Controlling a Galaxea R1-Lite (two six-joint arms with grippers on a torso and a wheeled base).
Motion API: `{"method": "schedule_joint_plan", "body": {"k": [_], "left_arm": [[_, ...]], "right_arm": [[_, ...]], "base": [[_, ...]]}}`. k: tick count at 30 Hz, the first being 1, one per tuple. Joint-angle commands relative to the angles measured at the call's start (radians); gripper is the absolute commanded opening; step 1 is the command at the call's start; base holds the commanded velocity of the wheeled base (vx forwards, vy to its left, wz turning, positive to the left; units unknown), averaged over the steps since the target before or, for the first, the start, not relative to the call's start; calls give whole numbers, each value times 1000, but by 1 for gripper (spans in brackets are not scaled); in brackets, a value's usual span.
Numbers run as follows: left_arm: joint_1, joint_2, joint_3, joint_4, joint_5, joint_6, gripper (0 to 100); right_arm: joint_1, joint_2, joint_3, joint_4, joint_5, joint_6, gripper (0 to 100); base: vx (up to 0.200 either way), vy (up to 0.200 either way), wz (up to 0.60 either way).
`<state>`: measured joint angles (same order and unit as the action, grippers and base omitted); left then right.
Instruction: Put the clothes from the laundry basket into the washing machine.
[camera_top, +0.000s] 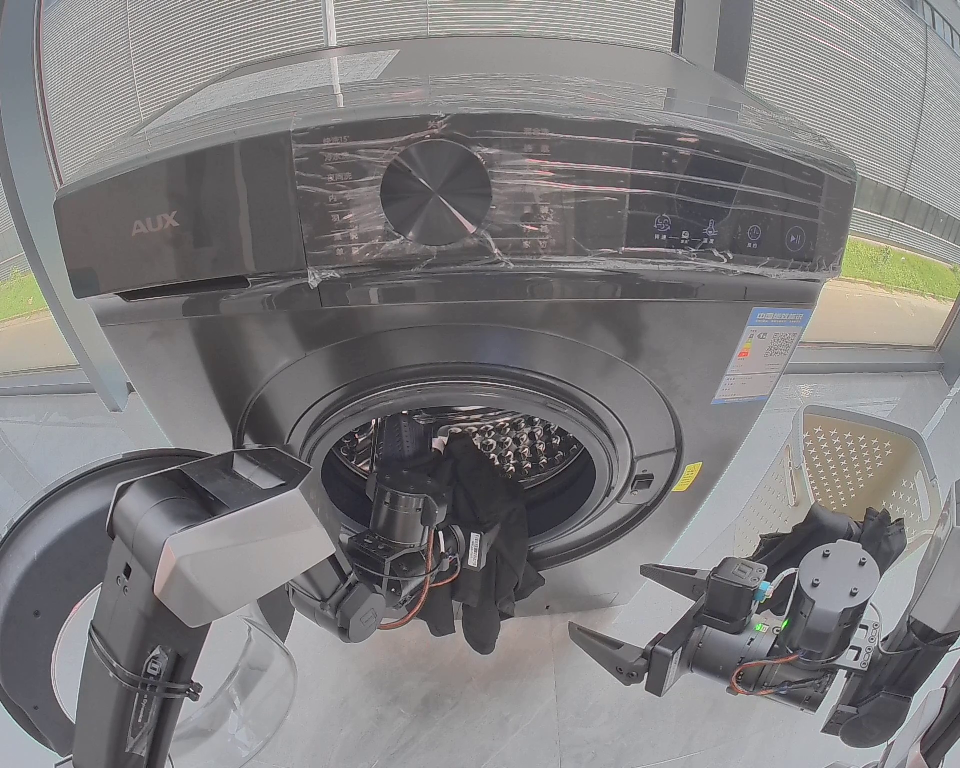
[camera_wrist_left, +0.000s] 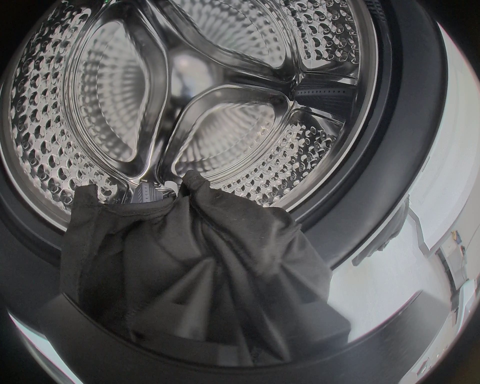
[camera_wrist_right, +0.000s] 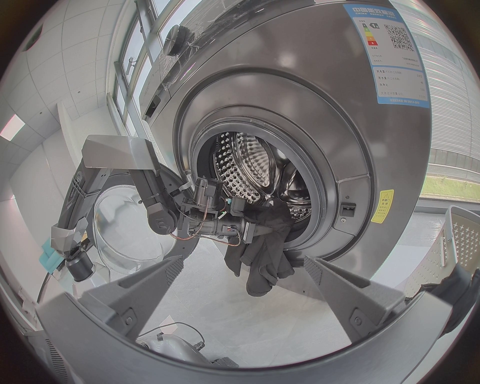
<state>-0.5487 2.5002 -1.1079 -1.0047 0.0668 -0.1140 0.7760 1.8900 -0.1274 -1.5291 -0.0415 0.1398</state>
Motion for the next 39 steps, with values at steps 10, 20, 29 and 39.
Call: {"method": "schedule_joint_plan", "body": {"k": [10,20,29,39], "left_arm": [[12,26,-167,-15,97,-19,0],[23,65,-374,-38,165,-104,0],[21,62,-328,-77,165,-102,100],[6,-23,-109,-72,34,-96,100]], "right_arm": [[0,1,0,0,0,1,100],[2,1,0,1,0,1,100],[2,1,0,0,0,1,100],[2,8,-6,0,0,1,100]], "base": [[0,0,0],[0,0,0],[0,0,0],[0,0,0]]}}
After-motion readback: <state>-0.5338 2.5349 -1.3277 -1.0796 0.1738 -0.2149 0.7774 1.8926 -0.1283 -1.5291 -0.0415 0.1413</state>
